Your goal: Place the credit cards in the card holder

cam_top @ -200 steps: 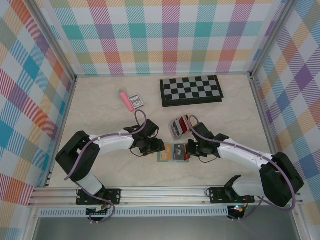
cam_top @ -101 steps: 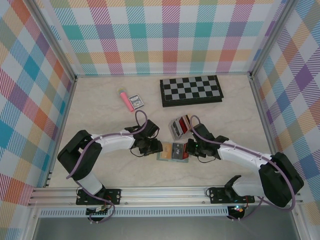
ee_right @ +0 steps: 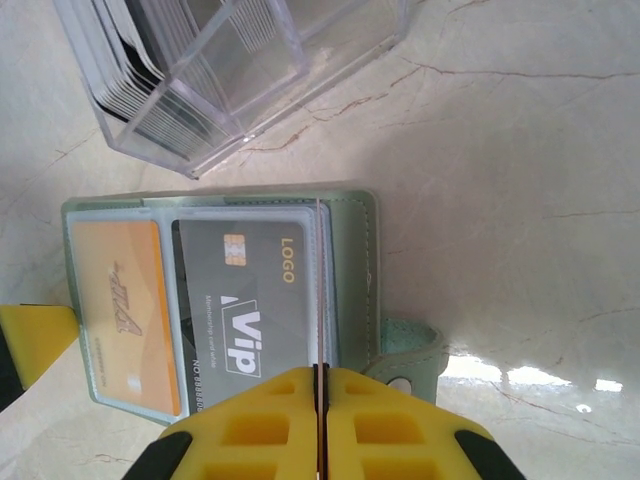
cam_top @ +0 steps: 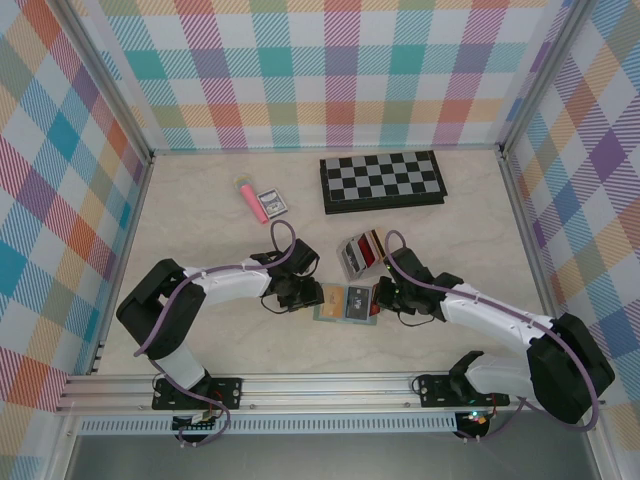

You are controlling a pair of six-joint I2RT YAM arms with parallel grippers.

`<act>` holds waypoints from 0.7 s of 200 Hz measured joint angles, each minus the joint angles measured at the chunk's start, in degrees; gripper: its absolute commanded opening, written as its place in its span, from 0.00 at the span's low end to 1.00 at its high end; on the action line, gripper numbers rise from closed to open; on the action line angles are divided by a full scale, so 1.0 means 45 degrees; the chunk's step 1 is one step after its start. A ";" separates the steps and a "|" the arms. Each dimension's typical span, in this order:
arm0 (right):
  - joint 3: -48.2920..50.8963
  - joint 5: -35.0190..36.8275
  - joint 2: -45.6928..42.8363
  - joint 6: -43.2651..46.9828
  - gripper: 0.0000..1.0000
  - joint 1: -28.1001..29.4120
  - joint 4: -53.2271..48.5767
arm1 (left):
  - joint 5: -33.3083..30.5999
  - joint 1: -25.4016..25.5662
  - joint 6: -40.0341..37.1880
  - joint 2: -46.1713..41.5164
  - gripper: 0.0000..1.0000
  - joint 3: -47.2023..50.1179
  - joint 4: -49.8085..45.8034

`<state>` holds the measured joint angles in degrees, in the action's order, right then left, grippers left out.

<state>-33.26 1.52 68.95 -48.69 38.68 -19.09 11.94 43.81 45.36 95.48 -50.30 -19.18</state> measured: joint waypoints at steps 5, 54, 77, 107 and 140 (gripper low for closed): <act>0.0029 0.0000 0.0078 0.0000 0.08 0.0000 0.0049 | -0.0005 0.0000 0.0000 0.0010 0.38 -0.0019 -0.0019; 0.0204 -0.0058 0.0253 -0.0010 0.08 -0.0010 0.0481 | -0.0010 0.0000 0.0000 0.0019 0.37 -0.0034 -0.0049; 0.0379 -0.0291 0.0223 -0.0092 0.08 -0.0010 0.0874 | -0.0015 0.0000 0.0000 0.0034 0.36 -0.0034 -0.0053; 0.0486 -0.0495 -0.0185 -0.0335 0.09 -0.0010 0.0986 | -0.0024 0.0000 0.0000 0.0034 0.35 -0.0034 -0.0068; 0.0335 -0.0563 -0.0967 -0.0350 0.10 -0.0010 0.0767 | -0.0053 0.0000 0.0000 0.0039 0.35 -0.0034 -0.0078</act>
<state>-31.75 -1.02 64.60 -50.26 38.63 -15.64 11.70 43.81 45.36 95.66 -50.46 -19.53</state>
